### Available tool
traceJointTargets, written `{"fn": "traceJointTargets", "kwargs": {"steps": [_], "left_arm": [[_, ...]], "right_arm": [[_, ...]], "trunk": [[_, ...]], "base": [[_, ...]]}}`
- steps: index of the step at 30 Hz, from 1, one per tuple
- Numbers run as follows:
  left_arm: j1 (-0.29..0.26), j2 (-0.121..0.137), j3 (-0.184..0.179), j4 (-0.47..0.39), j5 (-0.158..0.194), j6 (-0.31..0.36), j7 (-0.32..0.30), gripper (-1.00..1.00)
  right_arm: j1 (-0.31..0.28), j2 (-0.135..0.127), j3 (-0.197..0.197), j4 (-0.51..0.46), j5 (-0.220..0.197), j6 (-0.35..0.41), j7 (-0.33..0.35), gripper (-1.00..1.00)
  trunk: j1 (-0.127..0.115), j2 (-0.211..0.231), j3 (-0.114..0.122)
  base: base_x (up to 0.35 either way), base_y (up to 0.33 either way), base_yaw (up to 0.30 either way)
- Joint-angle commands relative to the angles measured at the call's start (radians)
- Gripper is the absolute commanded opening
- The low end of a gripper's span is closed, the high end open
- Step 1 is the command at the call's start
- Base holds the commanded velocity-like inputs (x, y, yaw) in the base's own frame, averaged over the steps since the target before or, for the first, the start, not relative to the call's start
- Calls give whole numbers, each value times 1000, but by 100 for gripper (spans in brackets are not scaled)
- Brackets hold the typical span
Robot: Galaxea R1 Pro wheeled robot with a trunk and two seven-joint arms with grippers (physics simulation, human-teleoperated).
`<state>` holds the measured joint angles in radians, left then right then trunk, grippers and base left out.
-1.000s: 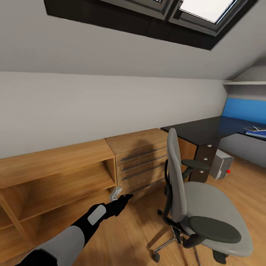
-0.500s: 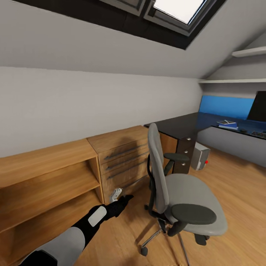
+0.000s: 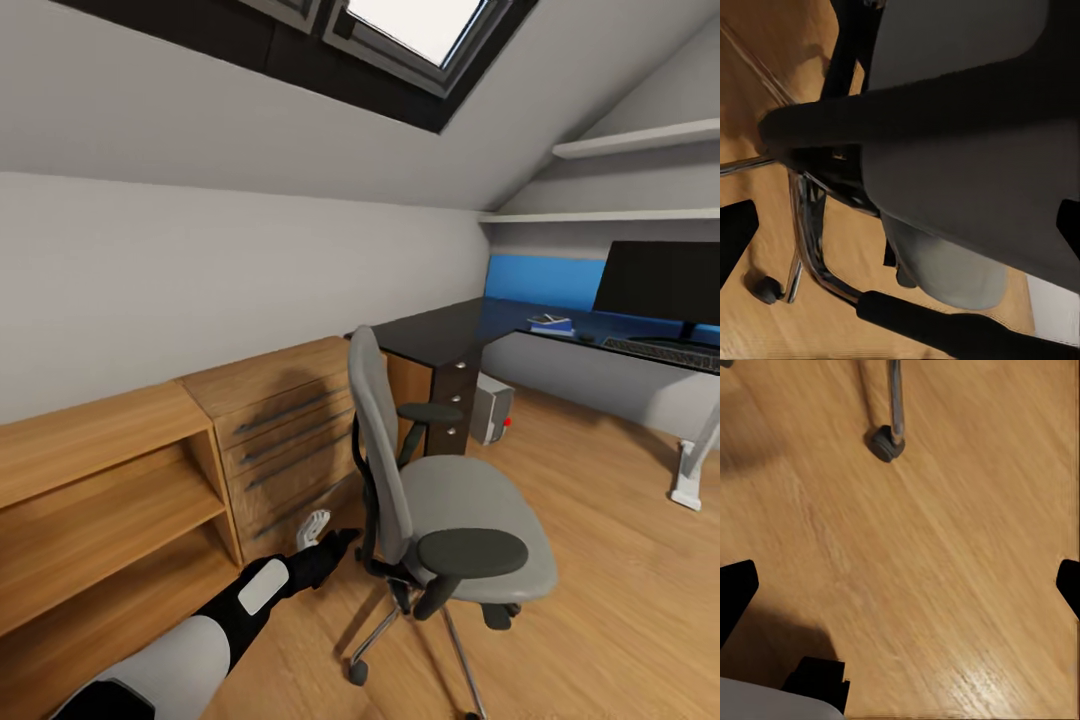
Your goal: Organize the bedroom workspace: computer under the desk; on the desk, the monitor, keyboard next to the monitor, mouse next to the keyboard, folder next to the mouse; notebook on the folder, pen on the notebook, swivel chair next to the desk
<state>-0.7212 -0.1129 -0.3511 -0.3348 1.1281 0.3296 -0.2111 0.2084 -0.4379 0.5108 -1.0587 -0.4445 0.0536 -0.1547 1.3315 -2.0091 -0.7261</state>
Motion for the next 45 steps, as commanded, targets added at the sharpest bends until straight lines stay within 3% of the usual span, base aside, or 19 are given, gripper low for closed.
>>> {"fn": "traceJointTargets", "kwargs": {"steps": [1, 19, 45], "left_arm": [[-1, 0, -4, 0, 6, 2, -2, 100], [10, 0, -5, -14, 7, 2, -2, 100], [9, -23, -6, -15, 4, -5, -2, 100]], "right_arm": [[0, -2, 3, -3, -7, 3, -7, 100], [0, -5, 3, -3, -7, 1, -8, 100], [0, -5, 3, -3, -7, 1, -8, 100]], "trunk": [[0, 0, -1], [0, 0, -1], [0, 0, -1]], "base": [[0, 0, -298], [0, 0, -298], [0, 0, -298]]}}
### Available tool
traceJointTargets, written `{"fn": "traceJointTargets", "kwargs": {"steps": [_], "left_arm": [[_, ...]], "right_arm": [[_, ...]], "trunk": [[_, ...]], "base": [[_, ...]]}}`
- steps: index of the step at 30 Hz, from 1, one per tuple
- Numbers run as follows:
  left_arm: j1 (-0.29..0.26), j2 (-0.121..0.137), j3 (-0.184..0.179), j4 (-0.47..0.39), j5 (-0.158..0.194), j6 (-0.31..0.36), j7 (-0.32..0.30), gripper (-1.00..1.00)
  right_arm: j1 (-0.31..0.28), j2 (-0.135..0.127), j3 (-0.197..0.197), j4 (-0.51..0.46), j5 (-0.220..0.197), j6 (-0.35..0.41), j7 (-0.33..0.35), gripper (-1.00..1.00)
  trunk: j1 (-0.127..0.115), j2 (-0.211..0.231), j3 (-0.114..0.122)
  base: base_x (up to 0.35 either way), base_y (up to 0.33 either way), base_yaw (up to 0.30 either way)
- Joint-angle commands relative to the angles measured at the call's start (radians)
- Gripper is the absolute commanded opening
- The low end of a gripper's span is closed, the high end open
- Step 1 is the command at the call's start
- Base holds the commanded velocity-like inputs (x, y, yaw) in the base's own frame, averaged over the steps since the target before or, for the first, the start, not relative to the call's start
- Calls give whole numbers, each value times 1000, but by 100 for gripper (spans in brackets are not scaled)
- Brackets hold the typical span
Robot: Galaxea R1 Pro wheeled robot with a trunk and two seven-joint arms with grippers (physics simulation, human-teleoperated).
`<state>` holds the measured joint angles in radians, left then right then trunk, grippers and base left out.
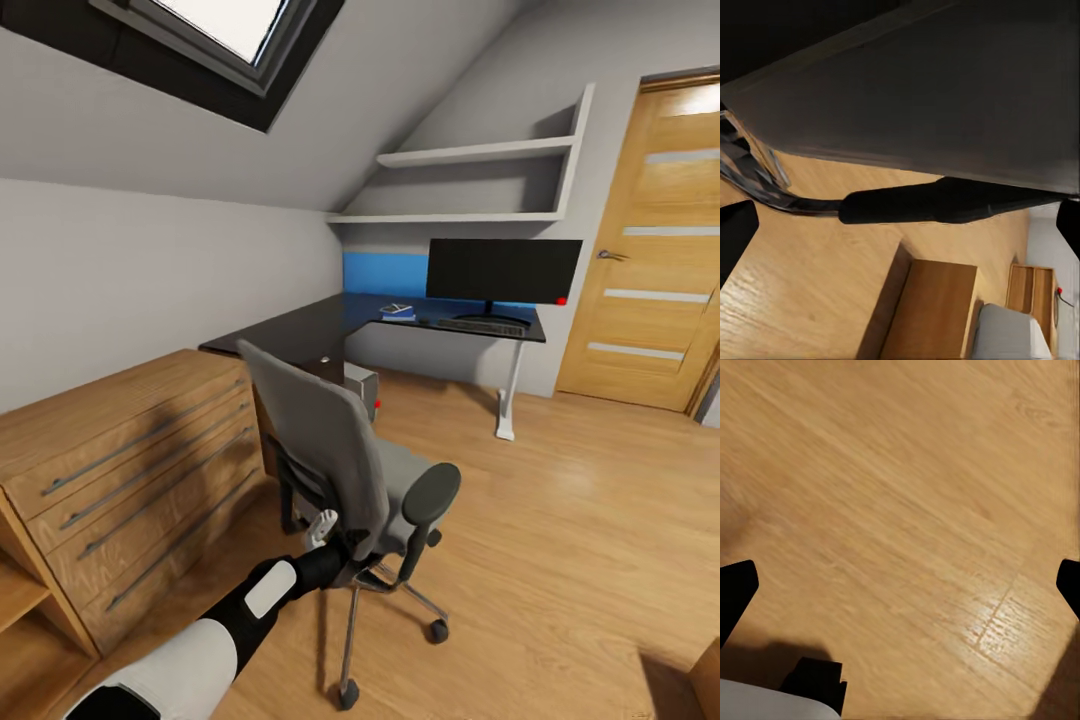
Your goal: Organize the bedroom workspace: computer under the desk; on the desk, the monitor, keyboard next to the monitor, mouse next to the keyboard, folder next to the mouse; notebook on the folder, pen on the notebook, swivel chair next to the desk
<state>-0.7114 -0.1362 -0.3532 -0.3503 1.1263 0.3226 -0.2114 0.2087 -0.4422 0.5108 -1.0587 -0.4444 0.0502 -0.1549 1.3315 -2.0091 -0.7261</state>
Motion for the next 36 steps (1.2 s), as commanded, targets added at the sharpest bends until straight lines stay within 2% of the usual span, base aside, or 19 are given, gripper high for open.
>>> {"fn": "traceJointTargets", "kwargs": {"steps": [1, 9, 17, 21, 22, 25, 28, 36], "left_arm": [[-2, 0, -3, 0, 6, 1, -2, 100], [-10, 0, -3, -13, 6, 2, -2, 100], [5, 2, -3, -26, 7, -8, -16, 100], [44, 8, -1, -27, 7, -52, -103, 100], [54, 12, 1, -27, 7, -62, -148, 100], [67, 18, 3, -26, 7, -69, -214, 100], [76, 21, 0, -26, 7, -71, -246, 100], [82, 30, -2, -25, 6, -78, -262, 100]], "right_arm": [[0, -1, 3, -3, -7, 4, -8, 100], [0, -1, 3, -3, -7, 5, -8, 100], [0, -1, 3, -3, -6, 6, -11, 100], [0, -1, 3, -3, -5, 10, -12, 100], [-1, -1, 3, -3, -5, 11, -13, 100], [-2, 2, 2, 0, -5, 14, -14, 100], [-4, 7, 2, 16, -5, 13, -15, 100], [-5, 11, 0, 25, -5, 15, -15, 100]], "trunk": [[0, 0, -1], [0, 0, -1], [0, 0, -1], [0, 0, -1], [0, 0, -1], [0, 0, -1], [0, 0, -1], [0, 0, -1]], "base": [[0, 0, -298], [0, 0, -289], [0, 0, -65], [-16, 0, -6], [-147, 0, -3], [-221, 0, -2], [-294, 10, -1], [-123, 185, 0]]}}
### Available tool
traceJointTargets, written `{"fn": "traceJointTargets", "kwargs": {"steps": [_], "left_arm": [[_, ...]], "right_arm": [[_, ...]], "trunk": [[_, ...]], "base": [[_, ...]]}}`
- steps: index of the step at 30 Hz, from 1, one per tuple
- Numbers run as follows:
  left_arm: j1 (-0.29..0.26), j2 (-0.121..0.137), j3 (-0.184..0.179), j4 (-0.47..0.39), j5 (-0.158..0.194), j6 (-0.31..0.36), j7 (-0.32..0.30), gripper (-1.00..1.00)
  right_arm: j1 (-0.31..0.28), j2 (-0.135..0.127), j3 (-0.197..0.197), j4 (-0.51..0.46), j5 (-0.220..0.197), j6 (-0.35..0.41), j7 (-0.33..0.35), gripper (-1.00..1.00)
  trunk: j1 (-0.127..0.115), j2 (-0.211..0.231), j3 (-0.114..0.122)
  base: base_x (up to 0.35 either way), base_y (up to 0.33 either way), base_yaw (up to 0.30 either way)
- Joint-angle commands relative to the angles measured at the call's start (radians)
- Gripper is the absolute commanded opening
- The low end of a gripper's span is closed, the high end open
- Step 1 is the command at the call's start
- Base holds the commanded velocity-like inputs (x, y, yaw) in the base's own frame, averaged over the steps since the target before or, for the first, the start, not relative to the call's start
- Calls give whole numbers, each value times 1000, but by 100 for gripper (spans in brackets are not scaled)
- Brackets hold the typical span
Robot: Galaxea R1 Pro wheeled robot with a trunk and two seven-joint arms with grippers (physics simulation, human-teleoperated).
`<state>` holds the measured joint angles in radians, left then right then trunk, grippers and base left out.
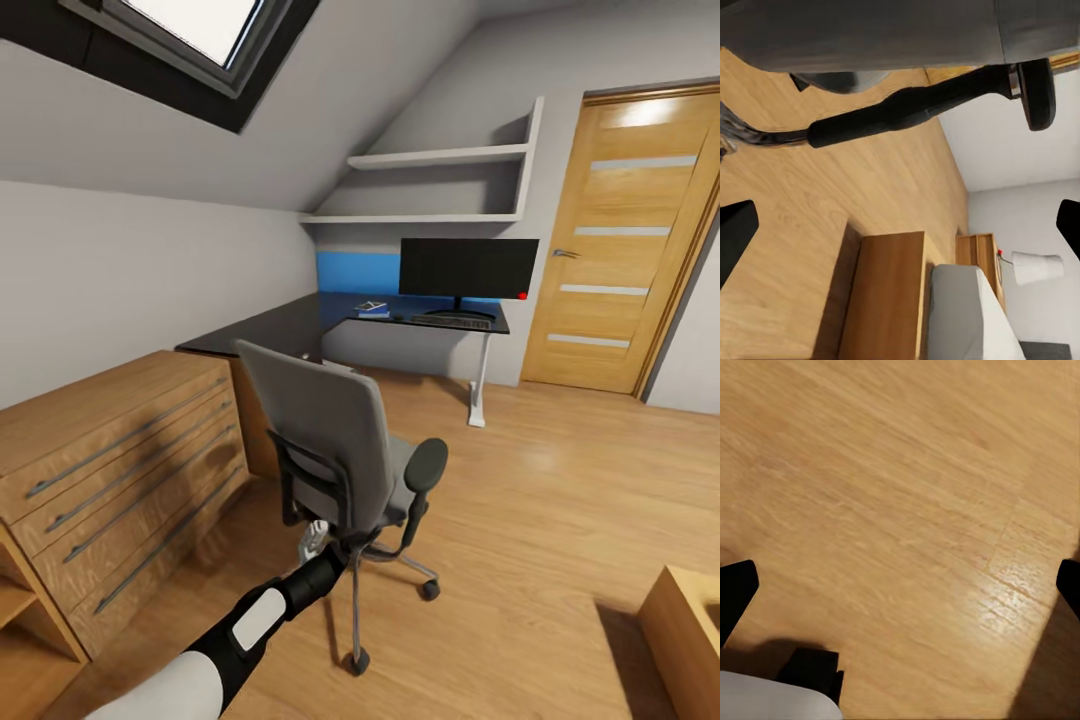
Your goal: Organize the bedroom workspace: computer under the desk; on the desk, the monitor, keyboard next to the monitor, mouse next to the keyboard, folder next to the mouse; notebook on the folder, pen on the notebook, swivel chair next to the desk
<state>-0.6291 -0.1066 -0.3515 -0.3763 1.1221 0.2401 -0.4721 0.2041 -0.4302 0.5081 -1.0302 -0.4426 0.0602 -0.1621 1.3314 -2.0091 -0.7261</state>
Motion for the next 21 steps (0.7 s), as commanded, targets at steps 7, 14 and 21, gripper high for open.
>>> {"fn": "traceJointTargets", "kwargs": {"steps": [7, 14, 21], "left_arm": [[9, 6, -2, 1, 10, 7, -1, 100], [11, 7, -2, 2, 9, 11, 2, 100], [11, 6, -2, 2, 10, 5, 11, 100]], "right_arm": [[0, -1, 3, -2, -7, 4, -8, 100], [0, -1, 4, -2, -7, 0, -8, 100], [0, -1, 6, -2, -7, 0, -8, 100]], "trunk": [[0, 0, -1], [0, 0, -1], [0, 0, -1]], "base": [[175, 232, 0], [247, 236, 0], [175, 180, 0]]}}
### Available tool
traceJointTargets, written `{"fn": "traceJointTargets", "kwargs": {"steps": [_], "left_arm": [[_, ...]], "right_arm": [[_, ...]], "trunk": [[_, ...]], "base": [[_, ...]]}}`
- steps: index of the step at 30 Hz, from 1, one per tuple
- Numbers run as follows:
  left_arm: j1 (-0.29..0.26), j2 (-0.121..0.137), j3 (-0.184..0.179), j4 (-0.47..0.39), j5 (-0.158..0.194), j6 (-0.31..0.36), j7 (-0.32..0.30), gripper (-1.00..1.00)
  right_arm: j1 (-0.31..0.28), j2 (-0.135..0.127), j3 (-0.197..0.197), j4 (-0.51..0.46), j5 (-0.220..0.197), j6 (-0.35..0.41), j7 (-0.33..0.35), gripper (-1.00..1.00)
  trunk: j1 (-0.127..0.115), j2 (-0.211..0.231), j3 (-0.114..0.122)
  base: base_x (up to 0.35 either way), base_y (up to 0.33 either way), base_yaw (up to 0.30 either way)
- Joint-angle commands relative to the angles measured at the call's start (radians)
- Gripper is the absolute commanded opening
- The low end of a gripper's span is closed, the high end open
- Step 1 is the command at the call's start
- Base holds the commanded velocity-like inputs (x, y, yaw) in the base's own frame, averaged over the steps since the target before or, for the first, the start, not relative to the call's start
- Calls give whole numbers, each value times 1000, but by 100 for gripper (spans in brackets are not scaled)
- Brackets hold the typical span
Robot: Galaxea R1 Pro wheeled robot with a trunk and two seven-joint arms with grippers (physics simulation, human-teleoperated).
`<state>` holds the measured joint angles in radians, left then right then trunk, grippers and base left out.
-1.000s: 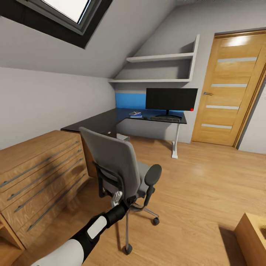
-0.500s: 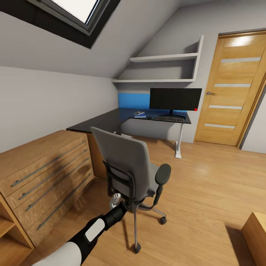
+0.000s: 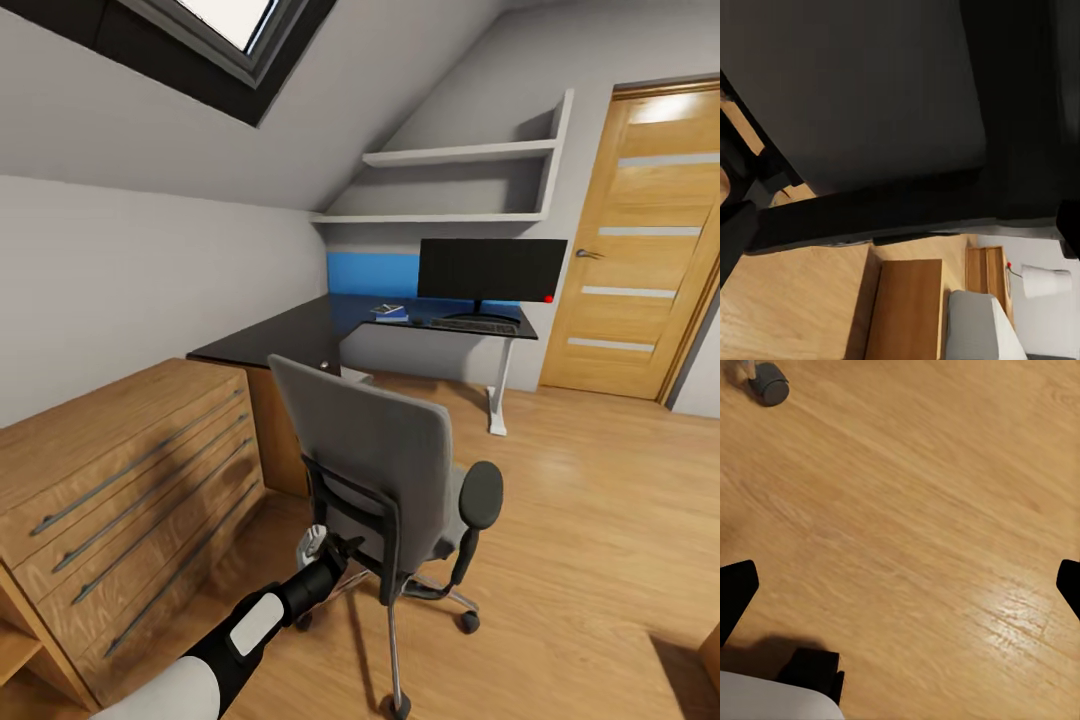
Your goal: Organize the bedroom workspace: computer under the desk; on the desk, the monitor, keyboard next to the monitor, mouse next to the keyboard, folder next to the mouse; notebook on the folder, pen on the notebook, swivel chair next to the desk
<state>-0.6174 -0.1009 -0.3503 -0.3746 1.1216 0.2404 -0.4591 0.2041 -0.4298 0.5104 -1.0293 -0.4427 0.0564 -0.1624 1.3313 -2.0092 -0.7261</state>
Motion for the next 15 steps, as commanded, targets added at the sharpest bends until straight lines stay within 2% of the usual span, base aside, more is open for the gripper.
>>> {"fn": "traceJointTargets", "kwargs": {"steps": [1, 7, 15], "left_arm": [[-1, 0, -4, 1, 10, 4, -1, 100], [-1, -2, -4, 0, 10, 2, 4, 100], [0, -2, -2, 0, 20, -3, -6, 100]], "right_arm": [[0, -1, 3, -3, -7, 5, -8, 100], [0, -1, 3, -3, -7, 5, -8, 100], [0, -2, 3, -3, -6, 5, -8, 100]], "trunk": [[0, 0, -1], [0, 0, -1], [0, 0, -1]], "base": [[65, 66, 0], [72, -11, 0], [251, -164, 0]]}}
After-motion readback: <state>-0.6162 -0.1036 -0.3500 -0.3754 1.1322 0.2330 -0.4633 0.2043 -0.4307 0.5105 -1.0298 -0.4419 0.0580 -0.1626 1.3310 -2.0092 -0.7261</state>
